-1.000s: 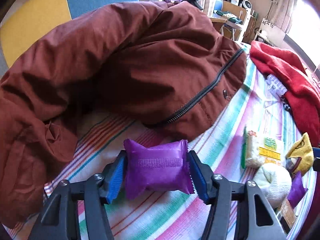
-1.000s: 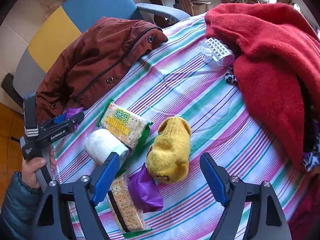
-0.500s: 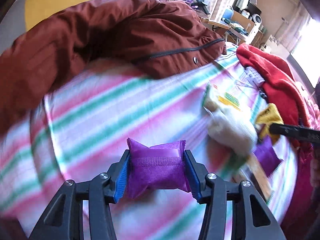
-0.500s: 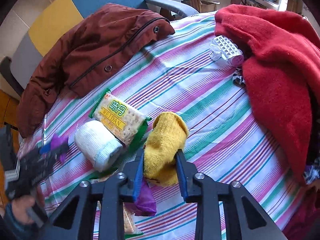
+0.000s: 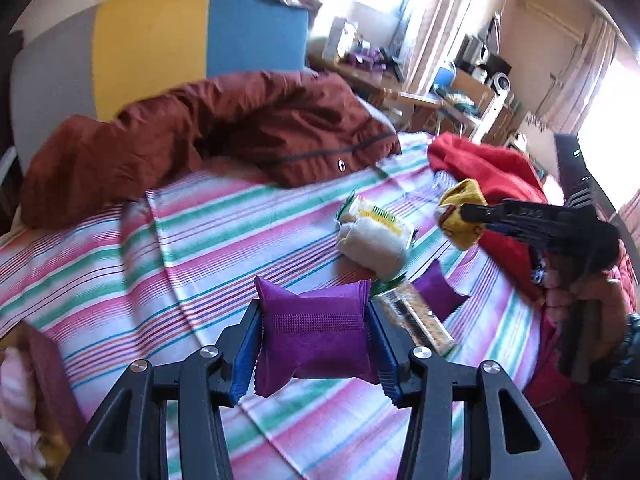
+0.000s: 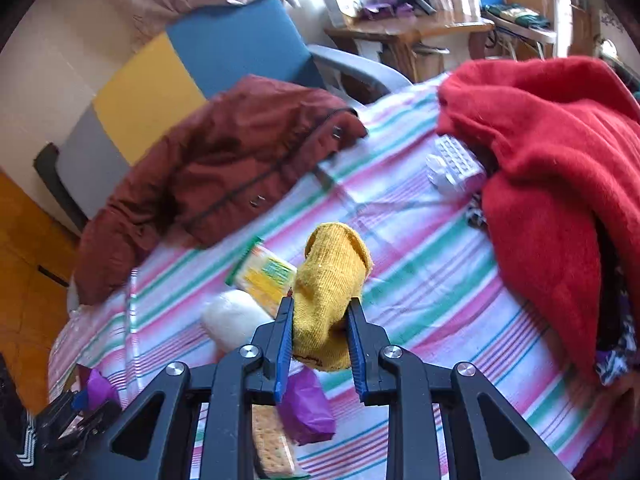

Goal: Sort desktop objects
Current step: 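Carry the purple pouch and yellow sock into the gold tray and open both tools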

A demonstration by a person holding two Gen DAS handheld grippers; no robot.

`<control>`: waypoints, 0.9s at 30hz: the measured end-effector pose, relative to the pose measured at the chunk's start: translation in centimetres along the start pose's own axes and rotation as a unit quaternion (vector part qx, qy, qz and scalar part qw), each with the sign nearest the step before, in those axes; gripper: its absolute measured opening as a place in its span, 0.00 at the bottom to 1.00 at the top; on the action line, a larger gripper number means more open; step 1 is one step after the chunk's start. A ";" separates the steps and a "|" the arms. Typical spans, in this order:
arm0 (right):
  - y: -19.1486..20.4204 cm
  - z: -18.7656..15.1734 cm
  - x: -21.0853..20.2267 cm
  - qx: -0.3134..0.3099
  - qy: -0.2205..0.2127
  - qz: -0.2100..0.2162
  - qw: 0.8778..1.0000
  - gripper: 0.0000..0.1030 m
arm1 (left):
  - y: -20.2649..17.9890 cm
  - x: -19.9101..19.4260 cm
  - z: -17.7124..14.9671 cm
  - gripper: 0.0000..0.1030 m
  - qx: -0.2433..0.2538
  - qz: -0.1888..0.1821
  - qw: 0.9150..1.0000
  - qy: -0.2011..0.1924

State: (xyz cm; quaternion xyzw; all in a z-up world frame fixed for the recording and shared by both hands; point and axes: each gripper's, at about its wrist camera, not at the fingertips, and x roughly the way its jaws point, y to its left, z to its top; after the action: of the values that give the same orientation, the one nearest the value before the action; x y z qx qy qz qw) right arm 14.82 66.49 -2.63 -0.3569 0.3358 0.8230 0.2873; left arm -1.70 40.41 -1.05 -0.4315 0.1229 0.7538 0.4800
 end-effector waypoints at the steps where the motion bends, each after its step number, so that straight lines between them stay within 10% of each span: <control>1: 0.3 0.0 -0.1 -0.007 -0.004 0.004 1.000 0.24 | 0.2 -1.2 -0.3 0.49 -0.007 0.000 1.000 -0.007; 17: 6.5 -2.2 -2.7 -0.118 -0.017 0.051 0.992 0.24 | 8.8 -14.1 -9.4 0.49 -0.101 0.092 0.987 -0.079; 27: 20.2 -8.8 -5.8 -0.251 0.018 0.161 0.954 0.24 | 14.5 -15.8 -16.0 0.50 -0.168 0.113 0.977 -0.068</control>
State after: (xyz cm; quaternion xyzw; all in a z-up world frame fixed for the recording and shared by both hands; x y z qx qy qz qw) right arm 7.26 46.17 4.41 -0.3736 0.1770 0.9094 0.0463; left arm -2.62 13.68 -1.76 -0.4375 0.0097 0.8407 0.3190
